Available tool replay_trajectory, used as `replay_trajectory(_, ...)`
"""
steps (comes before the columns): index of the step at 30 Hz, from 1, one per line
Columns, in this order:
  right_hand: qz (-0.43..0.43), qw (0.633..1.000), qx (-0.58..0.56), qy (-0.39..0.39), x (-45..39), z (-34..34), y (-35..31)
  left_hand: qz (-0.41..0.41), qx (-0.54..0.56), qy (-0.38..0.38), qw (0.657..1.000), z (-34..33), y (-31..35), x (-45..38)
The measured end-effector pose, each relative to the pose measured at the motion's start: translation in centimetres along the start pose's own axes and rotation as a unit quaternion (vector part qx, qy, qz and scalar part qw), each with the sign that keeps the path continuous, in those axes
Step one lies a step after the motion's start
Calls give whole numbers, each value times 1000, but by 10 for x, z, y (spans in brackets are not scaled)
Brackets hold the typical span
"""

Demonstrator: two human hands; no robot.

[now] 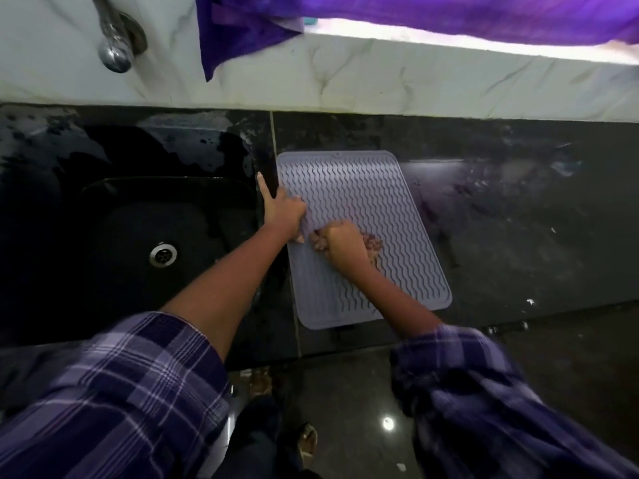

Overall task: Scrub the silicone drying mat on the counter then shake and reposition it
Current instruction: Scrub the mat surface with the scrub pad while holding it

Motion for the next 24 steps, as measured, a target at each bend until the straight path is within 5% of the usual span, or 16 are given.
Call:
replay_trajectory(4, 79, 995, -25, -59, 101, -19, 6, 12, 12, 12, 1000, 0, 0, 6)
replay_trajectory(8, 39, 979, -40, -195, 72, -1, 15, 33, -8, 13, 999, 6, 7, 21)
replay_trajectory(12, -6, 997, -43, -57, -1, 13, 17, 65, 28, 14, 997, 3, 7, 30)
replay_trajectory(15, 16, 1000, -22, 4, 24, -11, 16, 62, 27, 12, 998, 3, 8, 35)
replay_trajectory(18, 53, 997, -64, -10, 96, -24, 20, 65, 33, 0, 997, 4, 7, 39)
replay_trajectory(20, 87, 991, -17, -103, 123, -24, 28, 67, 27, -11, 997, 8, 6, 40)
replay_trajectory(22, 94, 977, -12, -193, 104, -17, 31, 68, 18, -17, 997, 10, 7, 41)
replay_trajectory(24, 111, 978, -18, -173, 67, -5, 19, 71, 11, -14, 997, 10, 7, 37)
Point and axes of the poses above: each hand's wrist, its own x-axis away from the middle knuckle, its own z-axis out of the back of the hand, y = z × x, the point moved 3 cm from there along -x, towards the middle knuckle, and after that the axes turned 8 degrees about -x, right-handed, at the moved point
